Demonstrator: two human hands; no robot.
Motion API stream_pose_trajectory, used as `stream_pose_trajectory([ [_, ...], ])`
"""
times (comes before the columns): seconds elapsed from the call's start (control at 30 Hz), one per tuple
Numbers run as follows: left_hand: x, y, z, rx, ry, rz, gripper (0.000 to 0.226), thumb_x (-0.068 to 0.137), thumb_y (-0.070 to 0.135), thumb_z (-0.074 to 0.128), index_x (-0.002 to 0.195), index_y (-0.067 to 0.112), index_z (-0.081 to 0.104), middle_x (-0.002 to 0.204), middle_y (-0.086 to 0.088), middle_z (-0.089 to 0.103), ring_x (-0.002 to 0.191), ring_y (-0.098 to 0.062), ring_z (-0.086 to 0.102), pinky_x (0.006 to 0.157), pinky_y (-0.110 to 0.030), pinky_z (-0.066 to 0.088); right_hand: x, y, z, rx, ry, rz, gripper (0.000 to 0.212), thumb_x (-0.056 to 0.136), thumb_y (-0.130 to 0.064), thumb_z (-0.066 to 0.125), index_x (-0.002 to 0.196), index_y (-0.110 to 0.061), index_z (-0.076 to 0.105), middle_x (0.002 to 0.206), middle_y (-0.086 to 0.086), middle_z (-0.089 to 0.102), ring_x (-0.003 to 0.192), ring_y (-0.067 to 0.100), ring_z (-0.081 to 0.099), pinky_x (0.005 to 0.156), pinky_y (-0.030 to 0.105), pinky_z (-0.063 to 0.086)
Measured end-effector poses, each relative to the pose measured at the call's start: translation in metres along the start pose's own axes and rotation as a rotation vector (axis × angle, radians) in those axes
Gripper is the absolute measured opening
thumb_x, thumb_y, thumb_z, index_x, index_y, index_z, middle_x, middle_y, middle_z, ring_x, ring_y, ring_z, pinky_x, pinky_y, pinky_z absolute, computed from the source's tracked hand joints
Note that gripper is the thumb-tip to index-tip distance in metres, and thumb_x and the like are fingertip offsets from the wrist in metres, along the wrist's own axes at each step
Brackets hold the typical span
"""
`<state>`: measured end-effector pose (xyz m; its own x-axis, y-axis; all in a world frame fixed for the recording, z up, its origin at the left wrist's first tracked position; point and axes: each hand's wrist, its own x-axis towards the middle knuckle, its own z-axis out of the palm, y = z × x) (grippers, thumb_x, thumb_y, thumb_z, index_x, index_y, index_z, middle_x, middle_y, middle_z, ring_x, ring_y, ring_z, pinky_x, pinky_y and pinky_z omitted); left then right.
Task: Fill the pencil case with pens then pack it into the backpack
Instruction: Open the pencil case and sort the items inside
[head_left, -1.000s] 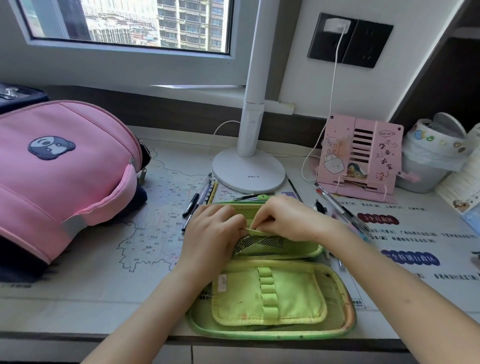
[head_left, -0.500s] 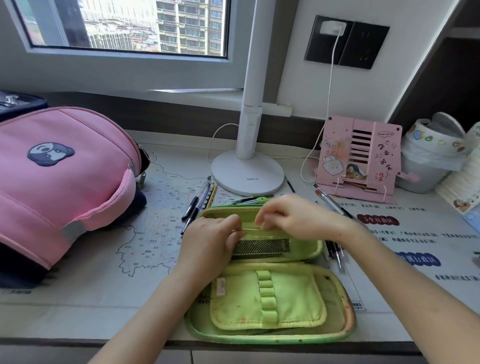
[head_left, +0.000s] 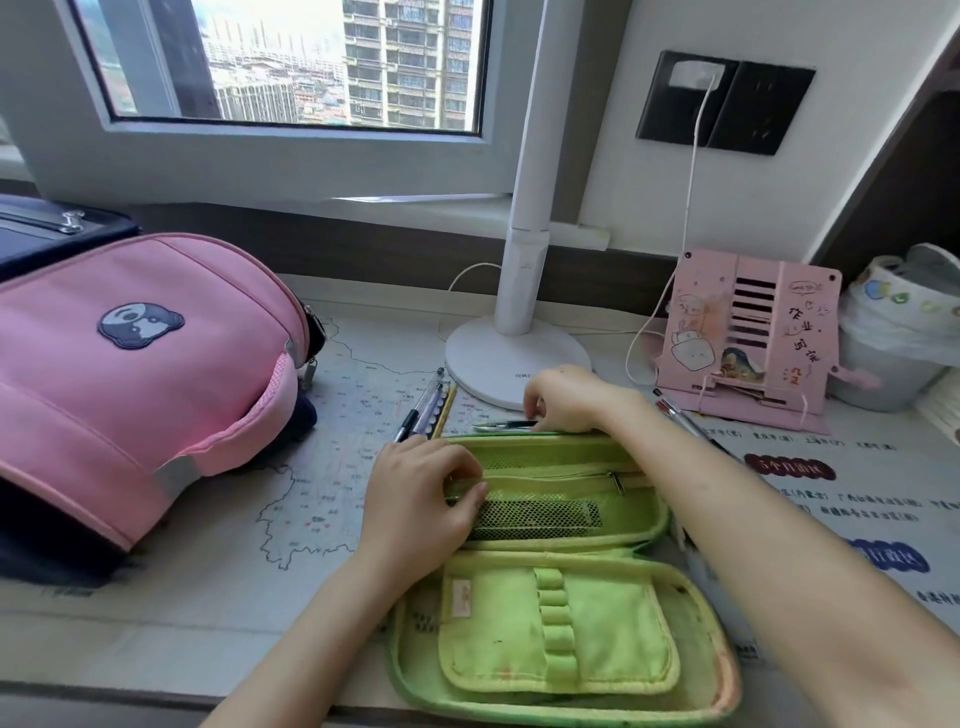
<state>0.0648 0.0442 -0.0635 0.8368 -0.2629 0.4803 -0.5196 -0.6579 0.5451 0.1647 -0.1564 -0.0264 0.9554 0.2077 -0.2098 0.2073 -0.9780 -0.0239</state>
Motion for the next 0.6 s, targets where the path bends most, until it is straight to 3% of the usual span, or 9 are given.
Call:
stream_pose_trajectory([
  [0.13,0.000,0.000,0.000,-0.014,-0.020,0.001,0.011,0.069,0.026,0.076,0.069,0.023,0.066,0.068,0.014,0.063,0.069,-0.009,0.051,0.069,-0.029,0.039,-0.006,0.005,0.003,0.118,0.023,-0.023,0.012,0.078,-0.013,0.068,0.077,-0.021,0.059,0.081,-0.003,0.059,0.080,0.018,0.054,0.068,0.026,0.042],
  [0.3,0.001,0.001,-0.003,-0.042,-0.010,-0.001,0.011,0.068,0.024,0.077,0.068,0.021,0.066,0.068,0.014,0.062,0.069,-0.011,0.053,0.070,-0.032,0.042,-0.026,0.005,-0.010,0.376,0.240,0.020,0.015,0.071,-0.017,0.078,0.083,-0.011,0.072,0.073,0.000,0.066,0.068,0.014,0.059,0.065,0.029,0.049],
  [0.37,0.001,0.001,-0.003,-0.048,-0.011,0.000,0.010,0.069,0.023,0.077,0.068,0.020,0.067,0.068,0.012,0.063,0.070,-0.012,0.054,0.070,-0.033,0.042,-0.039,0.003,-0.018,0.543,0.296,0.022,0.016,0.070,-0.017,0.080,0.083,-0.012,0.073,0.070,-0.001,0.069,0.062,0.009,0.062,0.061,0.022,0.051],
  [0.47,0.000,0.002,-0.003,-0.059,-0.006,0.001,0.011,0.068,0.022,0.077,0.067,0.020,0.067,0.068,0.012,0.064,0.069,-0.012,0.054,0.069,-0.034,0.042,-0.061,-0.005,-0.026,0.686,0.260,-0.013,0.016,0.067,-0.019,0.082,0.081,-0.016,0.074,0.067,-0.010,0.070,0.057,-0.004,0.063,0.051,0.005,0.044],
  [0.6,-0.001,0.004,-0.006,-0.073,0.017,0.038,0.012,0.065,0.017,0.079,0.064,0.017,0.067,0.066,0.008,0.065,0.066,-0.013,0.053,0.065,-0.035,0.044,-0.079,-0.019,-0.020,0.588,0.180,-0.061,0.013,0.070,-0.023,0.080,0.081,-0.019,0.075,0.068,-0.013,0.070,0.061,-0.006,0.063,0.054,0.005,0.047],
])
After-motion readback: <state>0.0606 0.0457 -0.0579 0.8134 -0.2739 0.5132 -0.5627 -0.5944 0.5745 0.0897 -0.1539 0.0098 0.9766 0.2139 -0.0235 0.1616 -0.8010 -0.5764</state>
